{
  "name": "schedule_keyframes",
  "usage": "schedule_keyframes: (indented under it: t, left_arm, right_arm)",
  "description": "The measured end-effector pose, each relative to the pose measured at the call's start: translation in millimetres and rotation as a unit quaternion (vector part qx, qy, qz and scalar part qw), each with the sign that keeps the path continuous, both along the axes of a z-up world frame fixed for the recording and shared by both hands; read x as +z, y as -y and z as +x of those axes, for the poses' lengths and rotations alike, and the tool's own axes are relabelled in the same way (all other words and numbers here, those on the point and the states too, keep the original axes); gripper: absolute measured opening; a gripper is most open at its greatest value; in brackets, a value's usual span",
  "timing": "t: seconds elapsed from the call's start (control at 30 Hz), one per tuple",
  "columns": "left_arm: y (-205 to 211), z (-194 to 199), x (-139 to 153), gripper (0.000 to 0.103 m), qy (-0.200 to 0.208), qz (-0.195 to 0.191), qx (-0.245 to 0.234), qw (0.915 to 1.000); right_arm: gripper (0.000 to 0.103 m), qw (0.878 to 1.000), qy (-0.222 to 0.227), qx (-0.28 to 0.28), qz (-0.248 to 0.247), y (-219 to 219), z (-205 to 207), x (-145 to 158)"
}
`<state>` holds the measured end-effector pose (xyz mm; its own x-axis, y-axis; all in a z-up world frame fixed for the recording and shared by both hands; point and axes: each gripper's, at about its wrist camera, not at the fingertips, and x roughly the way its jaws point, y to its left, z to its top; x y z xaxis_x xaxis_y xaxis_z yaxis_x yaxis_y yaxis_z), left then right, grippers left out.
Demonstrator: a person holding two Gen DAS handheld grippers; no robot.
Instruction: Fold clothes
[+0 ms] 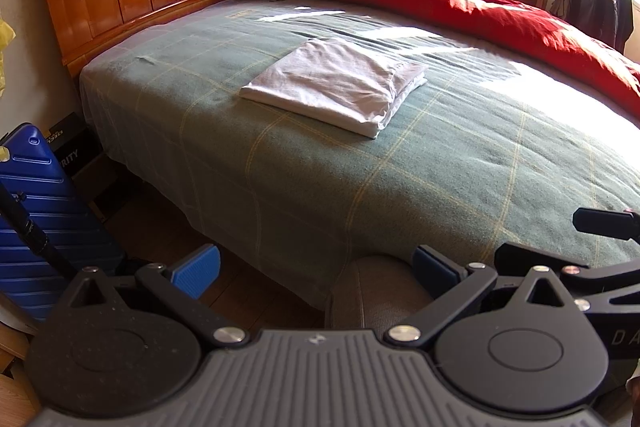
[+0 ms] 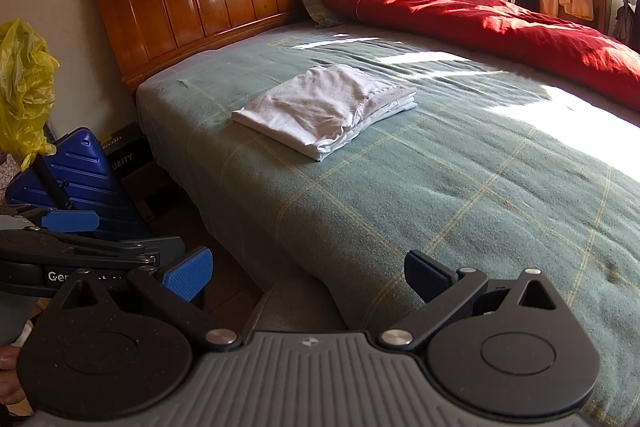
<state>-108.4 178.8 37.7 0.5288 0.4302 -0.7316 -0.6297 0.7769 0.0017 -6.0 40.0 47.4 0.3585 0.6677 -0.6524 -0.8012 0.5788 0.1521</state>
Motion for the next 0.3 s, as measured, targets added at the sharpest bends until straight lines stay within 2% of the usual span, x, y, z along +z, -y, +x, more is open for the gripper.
schedule_keyframes:
  t: [0.3]
  left_arm:
    - [1.9, -2.0, 0.9, 0.102, 0.004, 0.010, 0.000, 0.9999]
  right_arm:
    - [0.103, 1.000, -0.001, 0.001, 0.001, 0.2, -0.7, -0.3]
